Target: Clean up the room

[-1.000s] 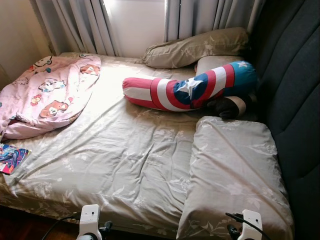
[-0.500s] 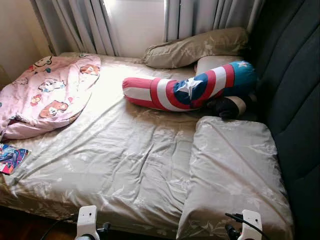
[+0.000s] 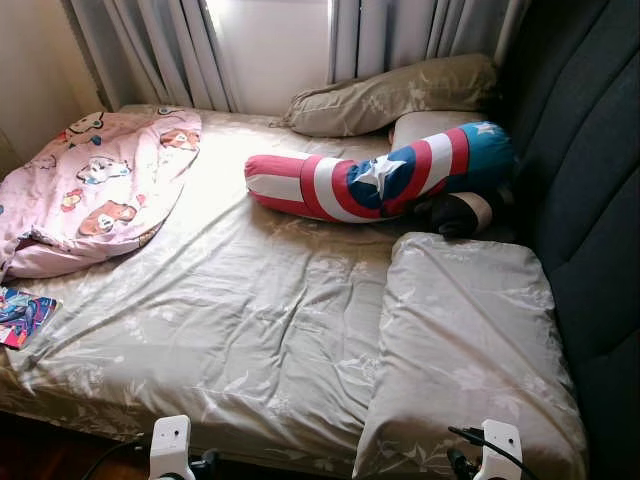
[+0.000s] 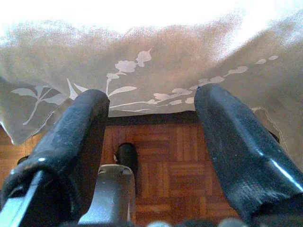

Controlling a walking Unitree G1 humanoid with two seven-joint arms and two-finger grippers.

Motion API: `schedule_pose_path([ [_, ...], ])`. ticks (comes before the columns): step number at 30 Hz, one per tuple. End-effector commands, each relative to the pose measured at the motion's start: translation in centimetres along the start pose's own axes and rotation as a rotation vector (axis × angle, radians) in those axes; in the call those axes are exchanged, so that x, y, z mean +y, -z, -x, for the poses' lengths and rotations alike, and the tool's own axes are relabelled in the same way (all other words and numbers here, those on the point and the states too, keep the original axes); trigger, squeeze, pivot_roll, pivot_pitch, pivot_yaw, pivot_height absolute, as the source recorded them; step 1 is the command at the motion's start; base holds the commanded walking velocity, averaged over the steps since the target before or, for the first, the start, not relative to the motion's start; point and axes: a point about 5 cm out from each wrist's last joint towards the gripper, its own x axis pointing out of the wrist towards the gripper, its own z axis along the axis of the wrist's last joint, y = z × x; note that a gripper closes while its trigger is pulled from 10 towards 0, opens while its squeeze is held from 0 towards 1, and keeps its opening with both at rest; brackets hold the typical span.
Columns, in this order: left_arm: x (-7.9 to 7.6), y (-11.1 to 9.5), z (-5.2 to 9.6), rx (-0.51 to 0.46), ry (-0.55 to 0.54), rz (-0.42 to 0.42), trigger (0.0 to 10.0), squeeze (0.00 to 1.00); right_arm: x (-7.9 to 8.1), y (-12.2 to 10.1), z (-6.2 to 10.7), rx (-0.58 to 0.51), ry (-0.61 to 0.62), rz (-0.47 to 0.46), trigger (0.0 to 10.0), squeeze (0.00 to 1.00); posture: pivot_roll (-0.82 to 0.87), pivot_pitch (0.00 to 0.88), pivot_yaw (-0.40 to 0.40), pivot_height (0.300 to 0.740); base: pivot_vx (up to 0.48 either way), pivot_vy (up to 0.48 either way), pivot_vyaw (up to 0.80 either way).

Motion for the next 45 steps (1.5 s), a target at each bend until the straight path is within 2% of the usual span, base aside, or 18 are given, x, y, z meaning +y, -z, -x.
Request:
schedule_pose_path([
  [1, 0.5, 0.6, 0.2, 0.023, -0.007, 0.002, 10.0, 0.00, 0.1, 0.4, 0.0, 0.018, -0.001, -0.004, 10.0, 0.00, -0.02, 0.000, -0.019, 0.740, 0.000, 0.000, 0.00],
  [8, 0.7, 1.0, 0.3, 0.031, -0.003, 0.027, 10.0, 0.00, 0.3, 0.5, 0.0, 0.031, -0.015, 0.012, 10.0, 0.00, -0.02, 0.000, -0.016, 0.740, 0.000, 0.082, 0.00],
  [22, -0.8, 1.0, 0.1, 0.026, 0.022, 0.017, 10.0, 0.00, -1.3, 1.3, 0.4, 0.058, 0.013, -0.017, 10.0, 0.00, -0.02, 0.000, -0.014, 0.740, 0.000, 0.480, 0.00],
  [41, 0.2, 1.4, 0.4, 0.022, 0.015, 0.021, 10.0, 0.00, -1.3, 1.3, 0.4, 0.061, 0.013, -0.031, 10.0, 0.00, -0.02, 0.000, -0.008, 0.740, 0.000, 0.480, 0.00],
  [45, -0.8, 1.3, 0.2, 0.023, 0.027, 0.019, 10.0, 0.00, -1.2, 1.4, 0.4, 0.063, 0.010, -0.030, 10.0, 0.00, -0.02, 0.000, -0.006, 0.740, 0.000, 0.480, 0.00],
])
